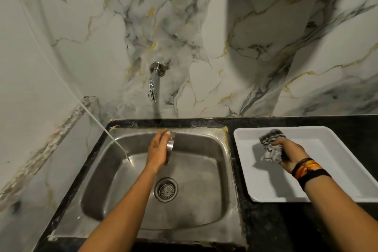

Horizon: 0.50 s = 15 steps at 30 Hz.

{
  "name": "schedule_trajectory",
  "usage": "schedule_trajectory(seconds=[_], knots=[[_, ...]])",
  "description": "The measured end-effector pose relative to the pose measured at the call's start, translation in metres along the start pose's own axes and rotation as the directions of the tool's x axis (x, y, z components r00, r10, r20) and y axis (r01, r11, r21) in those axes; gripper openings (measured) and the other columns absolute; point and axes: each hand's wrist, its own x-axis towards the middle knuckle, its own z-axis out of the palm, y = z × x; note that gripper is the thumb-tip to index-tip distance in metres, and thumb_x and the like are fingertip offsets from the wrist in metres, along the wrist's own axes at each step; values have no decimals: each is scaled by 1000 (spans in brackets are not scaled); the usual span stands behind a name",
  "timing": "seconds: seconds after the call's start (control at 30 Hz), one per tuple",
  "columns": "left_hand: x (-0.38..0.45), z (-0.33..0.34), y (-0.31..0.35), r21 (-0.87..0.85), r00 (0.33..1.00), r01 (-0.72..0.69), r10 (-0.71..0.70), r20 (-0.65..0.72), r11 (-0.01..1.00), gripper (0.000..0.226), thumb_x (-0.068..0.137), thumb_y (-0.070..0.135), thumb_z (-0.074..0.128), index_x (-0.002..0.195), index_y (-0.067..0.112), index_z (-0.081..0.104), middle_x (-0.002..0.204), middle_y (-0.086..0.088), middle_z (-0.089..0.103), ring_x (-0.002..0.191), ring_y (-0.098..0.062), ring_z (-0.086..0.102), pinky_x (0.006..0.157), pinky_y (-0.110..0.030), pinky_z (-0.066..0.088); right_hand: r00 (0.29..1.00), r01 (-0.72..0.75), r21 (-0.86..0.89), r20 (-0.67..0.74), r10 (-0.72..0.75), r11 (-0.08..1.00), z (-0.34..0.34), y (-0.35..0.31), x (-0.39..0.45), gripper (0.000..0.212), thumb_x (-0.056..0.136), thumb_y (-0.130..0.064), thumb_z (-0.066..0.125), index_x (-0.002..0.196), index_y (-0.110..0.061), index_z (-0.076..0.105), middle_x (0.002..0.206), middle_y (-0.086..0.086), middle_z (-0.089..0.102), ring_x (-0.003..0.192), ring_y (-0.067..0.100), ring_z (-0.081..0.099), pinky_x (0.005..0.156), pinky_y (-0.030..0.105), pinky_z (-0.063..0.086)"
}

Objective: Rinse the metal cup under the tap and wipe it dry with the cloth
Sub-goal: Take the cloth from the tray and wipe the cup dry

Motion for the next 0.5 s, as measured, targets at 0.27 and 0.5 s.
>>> schedule_trajectory(seconds=[0.27, 0.5], knots=[[1, 9, 8, -747, 888, 460, -232, 397, 481, 55, 96, 61, 59, 115, 15, 83, 128, -26, 77, 116, -45, 71, 101, -68, 55, 804, 592, -421, 258, -535, 687, 153, 43, -94, 23, 93, -5, 67, 88, -25, 78, 98, 5, 80, 88, 19, 73, 85, 32, 59], [-2, 18, 4, -781, 862, 502, -134, 489, 371, 65, 101, 56, 52, 110, 0, 84, 109, -24, 82, 92, -36, 83, 74, -42, 69, 586, 754, -652, 723, -367, -80, 206, 108, -123, 42, 93, -13, 57, 135, -17, 65, 135, 5, 68, 121, 24, 65, 105, 33, 50]])
